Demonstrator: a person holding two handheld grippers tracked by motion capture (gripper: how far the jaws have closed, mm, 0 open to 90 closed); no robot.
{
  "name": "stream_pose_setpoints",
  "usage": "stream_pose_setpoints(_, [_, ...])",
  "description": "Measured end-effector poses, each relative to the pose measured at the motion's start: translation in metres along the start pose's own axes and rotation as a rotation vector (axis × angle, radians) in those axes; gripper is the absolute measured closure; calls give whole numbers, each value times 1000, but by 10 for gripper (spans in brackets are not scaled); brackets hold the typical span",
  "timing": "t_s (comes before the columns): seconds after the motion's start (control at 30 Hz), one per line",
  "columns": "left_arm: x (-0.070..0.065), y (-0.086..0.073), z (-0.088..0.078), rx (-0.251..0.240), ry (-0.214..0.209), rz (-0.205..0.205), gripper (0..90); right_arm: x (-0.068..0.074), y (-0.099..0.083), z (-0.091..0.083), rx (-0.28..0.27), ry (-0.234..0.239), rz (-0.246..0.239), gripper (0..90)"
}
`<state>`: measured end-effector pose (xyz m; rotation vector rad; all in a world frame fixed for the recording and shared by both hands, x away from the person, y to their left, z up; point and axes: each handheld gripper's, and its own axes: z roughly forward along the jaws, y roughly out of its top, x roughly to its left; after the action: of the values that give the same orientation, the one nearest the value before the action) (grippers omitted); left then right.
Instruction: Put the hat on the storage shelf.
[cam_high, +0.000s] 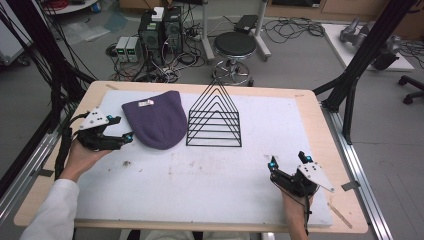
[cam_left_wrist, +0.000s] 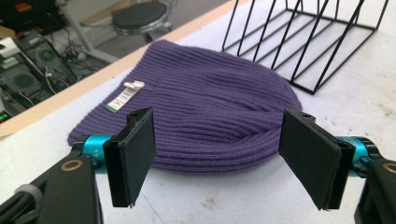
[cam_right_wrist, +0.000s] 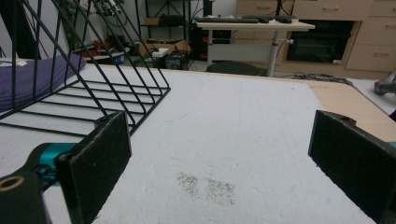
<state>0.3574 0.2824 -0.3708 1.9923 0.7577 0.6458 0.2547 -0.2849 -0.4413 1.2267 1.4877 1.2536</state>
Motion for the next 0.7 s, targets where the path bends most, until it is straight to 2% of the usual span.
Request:
stream_pose_setpoints(0.27, [3, 4, 19, 52, -48, 28, 230, 2, 0, 3, 1, 8, 3, 52])
stream_pose_setpoints(0.33, [5, 1, 24, 62, -75, 19, 231, 2, 0, 3, 0, 10, 3, 52])
stream_pose_setpoints(0.5, [9, -6, 34, 100, -112, 38, 232, 3, 0, 4, 3, 18, 5, 52])
stream_pose_setpoints(0.57, [8, -5, 35, 109, -116, 61, 240, 3, 0, 5, 7, 21, 4, 52])
stream_pose_setpoints(0.6, [8, -1, 36, 156, -116, 91, 241, 3, -1, 5, 6, 25, 1, 52])
stream_pose_setpoints(0.63, [7, 5, 37, 210, -93, 158, 241, 3, -1, 5, 8, 25, 4, 52])
stream_pose_setpoints(0.67, [6, 11, 38, 229, -92, 185, 241, 3, -1, 6, 9, 25, 2, 52])
stream_pose_setpoints(0.7, [6, 17, 37, 218, -110, 179, 238, 4, -1, 6, 11, 26, 3, 52])
